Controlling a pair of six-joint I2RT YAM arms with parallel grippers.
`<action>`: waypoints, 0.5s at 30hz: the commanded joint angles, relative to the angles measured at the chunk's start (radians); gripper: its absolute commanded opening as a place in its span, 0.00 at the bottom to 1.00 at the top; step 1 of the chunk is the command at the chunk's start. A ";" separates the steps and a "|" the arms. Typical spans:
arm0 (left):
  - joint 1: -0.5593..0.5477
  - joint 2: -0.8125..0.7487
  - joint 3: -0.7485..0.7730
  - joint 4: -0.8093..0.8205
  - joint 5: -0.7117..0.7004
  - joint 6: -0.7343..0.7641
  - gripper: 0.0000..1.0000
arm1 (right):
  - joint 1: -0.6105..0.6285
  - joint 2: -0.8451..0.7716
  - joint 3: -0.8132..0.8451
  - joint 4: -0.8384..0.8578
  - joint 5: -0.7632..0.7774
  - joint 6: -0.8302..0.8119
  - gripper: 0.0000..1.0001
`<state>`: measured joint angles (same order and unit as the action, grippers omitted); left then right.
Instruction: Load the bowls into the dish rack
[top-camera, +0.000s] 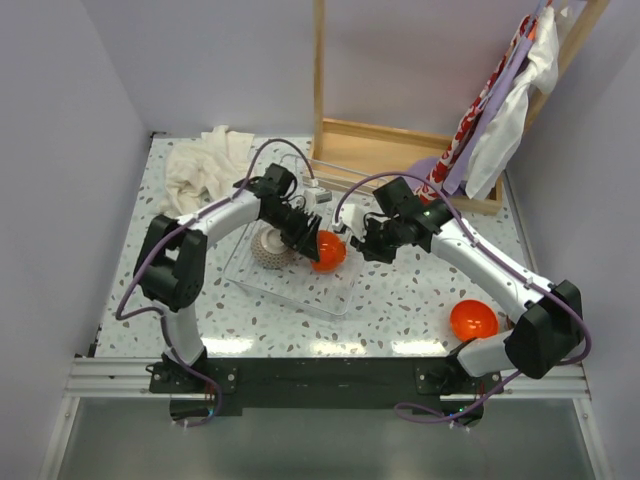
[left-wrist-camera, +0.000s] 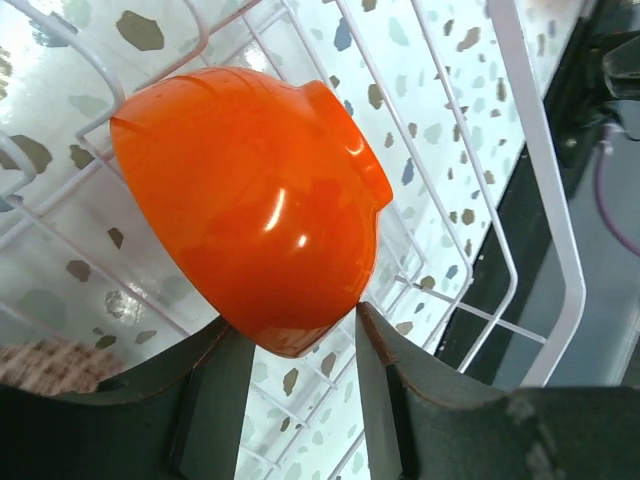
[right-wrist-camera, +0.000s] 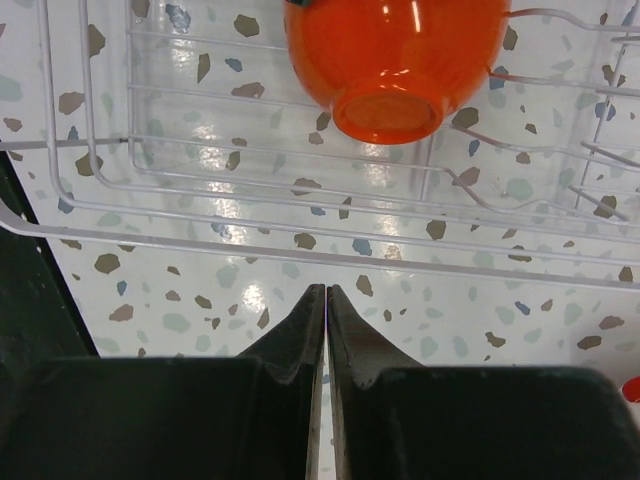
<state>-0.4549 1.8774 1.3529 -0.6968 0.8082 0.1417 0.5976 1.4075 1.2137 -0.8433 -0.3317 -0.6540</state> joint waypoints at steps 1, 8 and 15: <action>-0.053 -0.086 0.061 0.005 -0.294 -0.017 0.51 | 0.007 0.005 0.049 0.015 -0.004 0.007 0.08; -0.070 -0.118 0.066 -0.043 -0.483 -0.016 0.54 | 0.014 0.011 0.046 0.016 -0.007 0.019 0.08; -0.070 -0.107 0.127 -0.078 -0.598 0.041 0.55 | 0.027 0.039 0.078 0.026 -0.007 0.028 0.09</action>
<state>-0.5316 1.7893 1.4063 -0.7769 0.3340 0.1421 0.6155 1.4349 1.2320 -0.8440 -0.3317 -0.6418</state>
